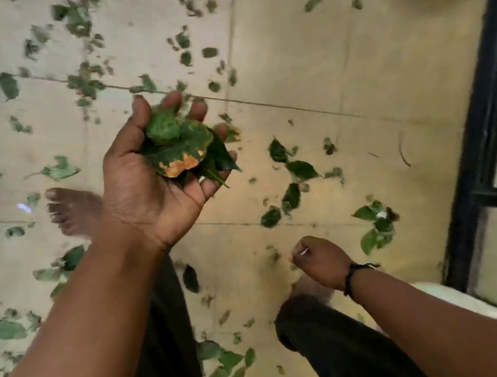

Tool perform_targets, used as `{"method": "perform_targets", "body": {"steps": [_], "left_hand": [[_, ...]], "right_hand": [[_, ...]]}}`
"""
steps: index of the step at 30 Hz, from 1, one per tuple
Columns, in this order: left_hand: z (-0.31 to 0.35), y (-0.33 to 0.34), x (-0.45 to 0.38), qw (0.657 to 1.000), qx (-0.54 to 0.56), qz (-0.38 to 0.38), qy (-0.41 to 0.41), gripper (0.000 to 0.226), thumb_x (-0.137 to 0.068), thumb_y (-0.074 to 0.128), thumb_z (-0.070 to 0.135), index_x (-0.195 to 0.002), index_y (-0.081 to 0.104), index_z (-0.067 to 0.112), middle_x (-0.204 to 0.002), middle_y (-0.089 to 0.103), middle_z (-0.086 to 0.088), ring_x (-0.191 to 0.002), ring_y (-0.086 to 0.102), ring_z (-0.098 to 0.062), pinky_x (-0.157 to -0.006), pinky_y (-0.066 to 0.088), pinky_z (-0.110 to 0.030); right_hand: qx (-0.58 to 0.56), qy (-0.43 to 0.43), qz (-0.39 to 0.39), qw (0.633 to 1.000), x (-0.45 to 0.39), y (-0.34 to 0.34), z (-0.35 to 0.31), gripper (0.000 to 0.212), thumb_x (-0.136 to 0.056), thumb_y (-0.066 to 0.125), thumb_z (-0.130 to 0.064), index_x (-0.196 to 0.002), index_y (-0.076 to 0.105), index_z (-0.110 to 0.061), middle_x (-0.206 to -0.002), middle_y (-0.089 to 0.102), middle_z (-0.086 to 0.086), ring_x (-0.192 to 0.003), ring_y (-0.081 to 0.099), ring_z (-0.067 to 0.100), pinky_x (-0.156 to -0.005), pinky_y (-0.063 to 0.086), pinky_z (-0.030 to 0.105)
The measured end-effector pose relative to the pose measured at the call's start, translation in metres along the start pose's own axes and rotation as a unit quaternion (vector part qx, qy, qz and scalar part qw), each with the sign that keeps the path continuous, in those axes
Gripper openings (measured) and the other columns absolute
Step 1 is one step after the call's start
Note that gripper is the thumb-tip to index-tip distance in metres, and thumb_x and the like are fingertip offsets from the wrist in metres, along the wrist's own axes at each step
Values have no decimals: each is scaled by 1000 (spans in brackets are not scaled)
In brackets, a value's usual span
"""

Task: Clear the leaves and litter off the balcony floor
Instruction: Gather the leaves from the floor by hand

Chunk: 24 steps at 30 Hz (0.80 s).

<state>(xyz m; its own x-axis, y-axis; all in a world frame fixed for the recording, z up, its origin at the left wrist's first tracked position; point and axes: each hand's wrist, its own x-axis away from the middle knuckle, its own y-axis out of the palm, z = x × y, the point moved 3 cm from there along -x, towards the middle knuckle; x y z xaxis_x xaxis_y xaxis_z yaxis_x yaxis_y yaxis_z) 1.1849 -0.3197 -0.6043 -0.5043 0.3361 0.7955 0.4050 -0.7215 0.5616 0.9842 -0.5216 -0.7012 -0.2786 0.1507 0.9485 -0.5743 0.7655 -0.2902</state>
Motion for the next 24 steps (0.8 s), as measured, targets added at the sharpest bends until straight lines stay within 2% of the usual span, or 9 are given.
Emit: {"method": "perform_targets", "body": {"steps": [4,8,12,17,19,21,24], "left_hand": [[-56,13,6,995,-52,-17,-78,38,-95,47,48,-87,76,24,-106,71,-2,-99,69,-33,-81,55,-48],[-77,16,8,994,-61,-11,-93,37,-92,49,48,-83,78,26,-102,73,1,-93,72,-29,-75,58,-45],[-96,6,3,988,-91,-2,-125,37,-93,48,47,-82,77,27,-103,72,1,-96,71,-29,-73,59,-44],[-103,-14,-2,979,-138,21,-152,39,-92,47,45,-80,77,24,-100,72,-1,-95,71,-29,-74,59,-46],[-104,-25,-5,974,-158,41,-160,38,-92,48,44,-81,78,22,-102,73,-3,-96,71,-30,-74,60,-47],[-103,-32,-7,968,-178,53,-166,36,-89,51,43,-82,78,21,-103,73,-4,-97,71,-30,-76,59,-48],[-100,-39,-9,962,-204,65,-169,35,-86,52,43,-81,79,21,-105,74,-6,-98,71,-30,-77,58,-48]], "right_hand": [[116,7,-48,992,10,-17,66,14,-97,49,-31,-100,57,-21,-106,61,4,-97,56,24,-75,41,30],[156,52,-13,986,-8,-39,106,28,-100,46,-28,-120,56,-12,-126,58,12,-113,55,29,-82,41,31],[79,53,62,994,-50,-46,107,27,-98,47,-24,-115,60,-6,-124,59,17,-111,56,33,-85,43,32],[-54,67,110,990,-103,-28,85,16,-98,50,-28,-99,54,-12,-102,55,8,-96,53,30,-73,35,30],[-121,89,129,980,-129,-20,75,23,-96,55,-33,-101,56,-11,-97,56,9,-97,57,29,-70,35,28],[-189,111,144,965,-150,-11,67,41,-93,59,-40,-116,57,-6,-111,61,15,-105,59,32,-71,37,29],[-260,149,153,942,-168,2,58,66,-90,63,-45,-138,41,-6,-135,51,16,-119,53,34,-85,44,35]]}}
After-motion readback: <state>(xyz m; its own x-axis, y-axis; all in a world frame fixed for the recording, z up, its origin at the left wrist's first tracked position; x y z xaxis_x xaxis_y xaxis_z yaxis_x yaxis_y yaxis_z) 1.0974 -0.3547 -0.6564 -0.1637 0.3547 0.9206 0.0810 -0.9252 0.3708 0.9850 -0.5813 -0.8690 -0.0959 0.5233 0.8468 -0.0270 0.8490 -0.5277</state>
